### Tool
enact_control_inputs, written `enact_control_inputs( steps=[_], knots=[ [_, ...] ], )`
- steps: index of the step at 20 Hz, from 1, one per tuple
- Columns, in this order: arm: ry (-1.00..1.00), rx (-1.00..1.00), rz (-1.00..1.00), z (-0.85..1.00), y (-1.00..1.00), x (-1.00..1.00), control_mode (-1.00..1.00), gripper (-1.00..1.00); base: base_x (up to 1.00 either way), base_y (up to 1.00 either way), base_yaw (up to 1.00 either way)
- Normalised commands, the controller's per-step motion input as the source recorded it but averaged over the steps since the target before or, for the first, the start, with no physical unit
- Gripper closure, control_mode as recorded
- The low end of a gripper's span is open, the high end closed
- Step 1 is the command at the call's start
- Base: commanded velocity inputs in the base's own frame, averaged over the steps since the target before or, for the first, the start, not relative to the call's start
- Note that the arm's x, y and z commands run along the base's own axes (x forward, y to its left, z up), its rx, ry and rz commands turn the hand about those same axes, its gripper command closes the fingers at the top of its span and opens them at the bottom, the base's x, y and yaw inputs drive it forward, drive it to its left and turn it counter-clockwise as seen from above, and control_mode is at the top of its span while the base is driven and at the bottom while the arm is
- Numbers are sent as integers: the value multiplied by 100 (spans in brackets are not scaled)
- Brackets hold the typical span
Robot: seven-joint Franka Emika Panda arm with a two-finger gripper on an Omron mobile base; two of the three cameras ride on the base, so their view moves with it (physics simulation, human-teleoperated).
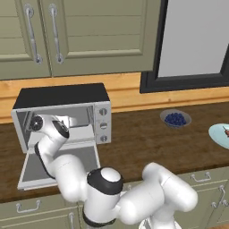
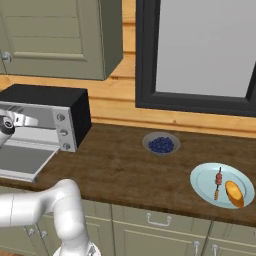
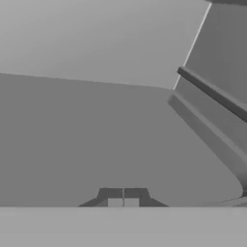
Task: Pick up the kebab skewer and baguette bread, and place them inside the toaster oven. Close the toaster oven door and start by setting the timer.
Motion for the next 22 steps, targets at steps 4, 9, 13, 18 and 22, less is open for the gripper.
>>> enact_control_inputs(
  steps=[4, 9, 13, 18, 22],
  knots=[
    [18, 3, -10, -68, 18, -10, -100, 100, 0, 0, 0],
    [21, 0, -11, -66, 21, -35, -100, 100, 0, 0, 0],
    [15, 0, -10, -77, 25, -63, -100, 100, 0, 0, 0],
    [13, 0, -10, -82, 21, -74, -100, 100, 0, 0, 0],
    [16, 0, -9, -82, 11, -78, -100, 100, 0, 0, 0]
  ],
)
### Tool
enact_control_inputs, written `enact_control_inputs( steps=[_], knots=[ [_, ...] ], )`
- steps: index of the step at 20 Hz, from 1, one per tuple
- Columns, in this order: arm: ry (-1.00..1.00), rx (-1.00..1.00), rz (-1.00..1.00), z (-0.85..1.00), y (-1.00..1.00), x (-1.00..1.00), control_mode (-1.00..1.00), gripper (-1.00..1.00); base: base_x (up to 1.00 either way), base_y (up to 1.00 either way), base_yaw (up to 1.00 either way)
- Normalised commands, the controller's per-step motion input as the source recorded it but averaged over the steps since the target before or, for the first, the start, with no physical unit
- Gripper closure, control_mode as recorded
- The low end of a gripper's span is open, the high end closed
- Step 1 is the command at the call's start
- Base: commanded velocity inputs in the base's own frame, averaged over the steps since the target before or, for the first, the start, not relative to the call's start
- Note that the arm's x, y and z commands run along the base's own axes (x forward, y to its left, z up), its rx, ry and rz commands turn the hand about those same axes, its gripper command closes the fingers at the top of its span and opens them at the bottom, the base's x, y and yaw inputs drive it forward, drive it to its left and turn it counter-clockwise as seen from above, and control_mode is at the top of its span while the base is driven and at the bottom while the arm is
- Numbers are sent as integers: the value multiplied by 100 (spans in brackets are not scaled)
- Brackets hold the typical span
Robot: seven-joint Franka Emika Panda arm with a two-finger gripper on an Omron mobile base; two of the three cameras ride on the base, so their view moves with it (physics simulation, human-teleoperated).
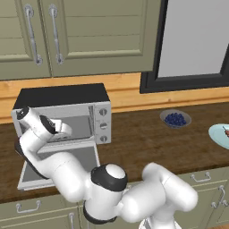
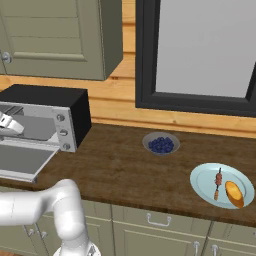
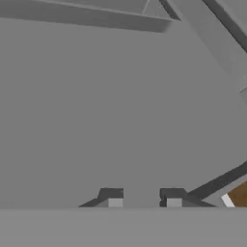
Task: Pick up the kebab skewer and baguette bread, and place them inside the toaster oven. Close the toaster oven door and start by setting the timer.
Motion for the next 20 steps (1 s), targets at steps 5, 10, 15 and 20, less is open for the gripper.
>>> enact_control_inputs(
  steps=[5, 10, 15, 20],
  knots=[
    [16, 0, -9, -84, 8, -84, -100, 100, 0, 0, 0],
    [16, 0, -9, -95, 12, -90, -100, 100, 0, 0, 0],
    [13, 0, -8, -75, 6, -79, -100, 100, 0, 0, 0],
    [8, 2, -3, 3, 0, -67, -100, 100, 0, 0, 0]
  ],
)
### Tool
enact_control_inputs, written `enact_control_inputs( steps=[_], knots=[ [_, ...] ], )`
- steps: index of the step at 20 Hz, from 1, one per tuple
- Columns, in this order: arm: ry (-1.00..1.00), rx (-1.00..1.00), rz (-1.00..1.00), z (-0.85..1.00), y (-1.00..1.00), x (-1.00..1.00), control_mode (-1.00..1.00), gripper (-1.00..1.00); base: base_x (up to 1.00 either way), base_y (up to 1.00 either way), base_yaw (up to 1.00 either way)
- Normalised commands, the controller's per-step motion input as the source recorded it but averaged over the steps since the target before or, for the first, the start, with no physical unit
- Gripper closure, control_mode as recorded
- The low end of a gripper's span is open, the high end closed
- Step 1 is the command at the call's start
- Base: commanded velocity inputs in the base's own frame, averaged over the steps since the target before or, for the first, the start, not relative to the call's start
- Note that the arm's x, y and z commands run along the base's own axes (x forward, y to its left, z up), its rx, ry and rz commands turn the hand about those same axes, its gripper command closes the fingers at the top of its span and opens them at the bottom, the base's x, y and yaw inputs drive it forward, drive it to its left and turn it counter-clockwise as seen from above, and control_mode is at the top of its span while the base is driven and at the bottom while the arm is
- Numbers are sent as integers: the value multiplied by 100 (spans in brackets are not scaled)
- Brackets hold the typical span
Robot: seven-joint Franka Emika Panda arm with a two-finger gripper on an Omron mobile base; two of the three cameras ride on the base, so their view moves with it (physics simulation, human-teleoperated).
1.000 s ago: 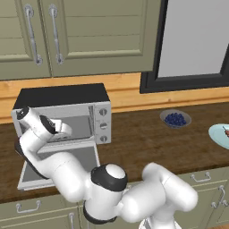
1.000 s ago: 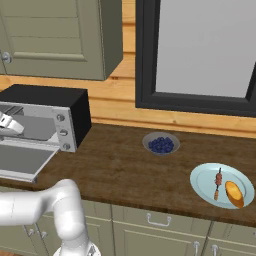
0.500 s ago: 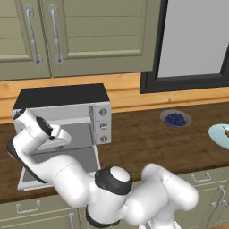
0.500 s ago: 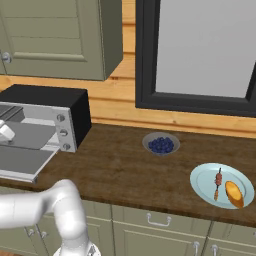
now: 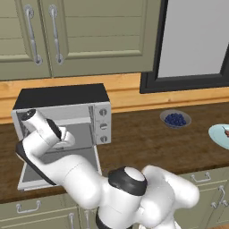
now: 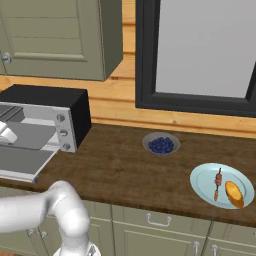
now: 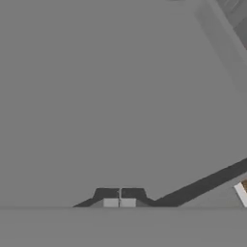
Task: Pick up the kebab skewer and baguette bread, and place them inside the toaster oven. Close the toaster oven door and start by setting the timer.
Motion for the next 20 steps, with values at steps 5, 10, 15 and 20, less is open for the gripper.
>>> enact_control_inputs(
  steps=[5, 10, 15, 20],
  knots=[
    [5, 1, 0, 79, -18, -27, -100, 100, 0, 0, 0],
    [3, 0, -1, 56, -54, -64, -100, 100, 0, 0, 0],
    [13, 0, 0, 31, -90, -79, -100, -100, 0, 0, 0],
    [10, 0, 0, 28, -100, -82, -100, -100, 0, 0, 0]
  ],
)
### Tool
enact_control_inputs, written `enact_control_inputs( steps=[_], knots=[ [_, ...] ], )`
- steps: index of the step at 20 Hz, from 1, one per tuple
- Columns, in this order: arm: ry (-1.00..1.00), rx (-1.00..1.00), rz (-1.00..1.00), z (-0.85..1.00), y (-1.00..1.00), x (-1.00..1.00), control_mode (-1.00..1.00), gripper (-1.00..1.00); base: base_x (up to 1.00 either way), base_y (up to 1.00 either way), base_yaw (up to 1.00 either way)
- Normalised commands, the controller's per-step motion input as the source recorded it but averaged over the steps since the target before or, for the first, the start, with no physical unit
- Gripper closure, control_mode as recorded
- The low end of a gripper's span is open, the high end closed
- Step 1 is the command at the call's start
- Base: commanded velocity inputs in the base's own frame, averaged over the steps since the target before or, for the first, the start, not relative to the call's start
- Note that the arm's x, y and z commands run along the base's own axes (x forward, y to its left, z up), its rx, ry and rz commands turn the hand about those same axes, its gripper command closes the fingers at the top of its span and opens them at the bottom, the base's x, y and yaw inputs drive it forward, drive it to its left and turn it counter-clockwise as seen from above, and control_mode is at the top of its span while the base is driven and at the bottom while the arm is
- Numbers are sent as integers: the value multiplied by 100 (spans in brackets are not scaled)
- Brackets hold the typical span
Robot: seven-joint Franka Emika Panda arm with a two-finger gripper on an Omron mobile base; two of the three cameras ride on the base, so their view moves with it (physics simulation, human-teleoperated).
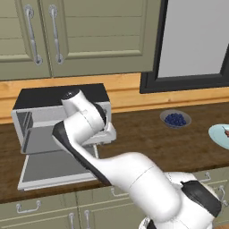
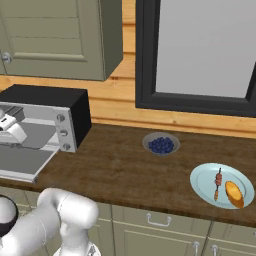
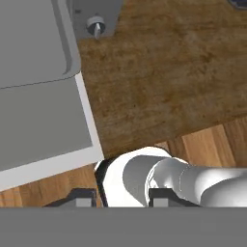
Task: Pick up the kebab skewer and baguette bread, and place them inside the toaster oven. Close the toaster oven door and start by setting the timer.
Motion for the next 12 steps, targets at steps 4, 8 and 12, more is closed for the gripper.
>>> enact_control_inputs(
  steps=[4, 8, 12],
  knots=[
    [5, 1, 0, 27, -100, -76, -100, -100, 0, 0, 0],
    [12, 3, 0, 31, -100, -31, -100, -100, 0, 0, 0],
    [8, 3, 0, 20, -100, -23, -100, -100, 0, 0, 0]
  ],
)
